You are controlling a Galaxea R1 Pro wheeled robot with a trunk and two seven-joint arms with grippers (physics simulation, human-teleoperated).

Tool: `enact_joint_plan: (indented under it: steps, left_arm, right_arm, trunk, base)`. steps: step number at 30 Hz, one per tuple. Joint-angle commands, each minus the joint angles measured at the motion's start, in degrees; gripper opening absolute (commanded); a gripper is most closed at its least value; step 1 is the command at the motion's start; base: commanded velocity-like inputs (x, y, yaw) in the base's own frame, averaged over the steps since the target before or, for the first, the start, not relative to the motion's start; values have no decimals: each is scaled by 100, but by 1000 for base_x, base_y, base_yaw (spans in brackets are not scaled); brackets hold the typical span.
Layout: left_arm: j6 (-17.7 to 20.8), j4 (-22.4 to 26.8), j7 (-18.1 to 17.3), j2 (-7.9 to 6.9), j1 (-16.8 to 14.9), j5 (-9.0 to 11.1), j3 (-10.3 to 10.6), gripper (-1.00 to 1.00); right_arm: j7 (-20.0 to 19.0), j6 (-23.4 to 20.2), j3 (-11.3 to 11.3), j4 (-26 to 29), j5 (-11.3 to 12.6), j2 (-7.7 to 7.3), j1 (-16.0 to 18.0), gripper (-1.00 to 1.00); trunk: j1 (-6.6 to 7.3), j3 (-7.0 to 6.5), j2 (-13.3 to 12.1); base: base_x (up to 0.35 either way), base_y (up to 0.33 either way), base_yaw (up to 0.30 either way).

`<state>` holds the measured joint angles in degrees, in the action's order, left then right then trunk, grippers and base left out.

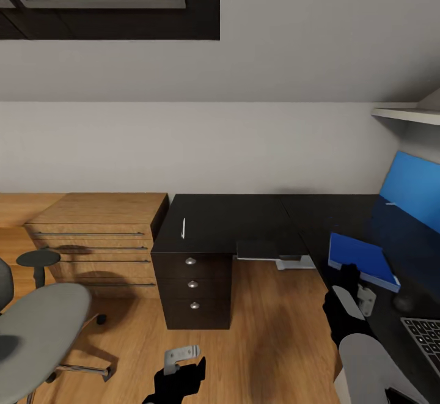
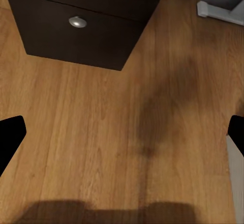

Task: In the bedroom, organize the workspace by keeping the computer under the desk, ensuring the monitor is on the desk, placing the keyboard on the desk next to the monitor, placing the mouse on the desk next to the keyboard, moving the folder from the swivel chair onto the desk next to the mouse, stacking the notebook on top of the folder with the pen on top of the notebook, and positioning the swivel chair next to the desk.

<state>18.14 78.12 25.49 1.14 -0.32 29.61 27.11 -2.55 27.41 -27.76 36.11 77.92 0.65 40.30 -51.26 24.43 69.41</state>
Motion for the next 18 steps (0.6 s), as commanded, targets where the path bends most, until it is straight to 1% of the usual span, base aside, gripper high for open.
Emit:
enact_joint_plan:
  steps: [1,6,11,15,18]
  left_arm:
    - [14,10,43,-1,-3,45,16,100]
    - [9,10,43,0,-3,45,30,100]
    - [12,10,43,1,-3,45,31,100]
    - [14,10,43,1,-3,45,32,100]
    - [14,6,43,1,-3,45,32,100]
  right_arm:
    - [-81,11,-8,4,132,7,4,-100]
    - [-454,5,-2,12,260,0,4,-100]
    - [-522,2,3,-2,285,16,4,-100]
    - [-550,-25,6,-15,291,105,4,-100]
    - [-558,-31,7,-16,287,110,4,-100]
  trunk:
    - [0,6,4]
    - [0,6,4]
    - [0,6,4]
    - [0,6,4]
    - [0,6,4]
  base:
    - [0,0,0]
    - [0,0,0]
    - [0,0,0]
    - [0,0,0]
    - [69,0,0]
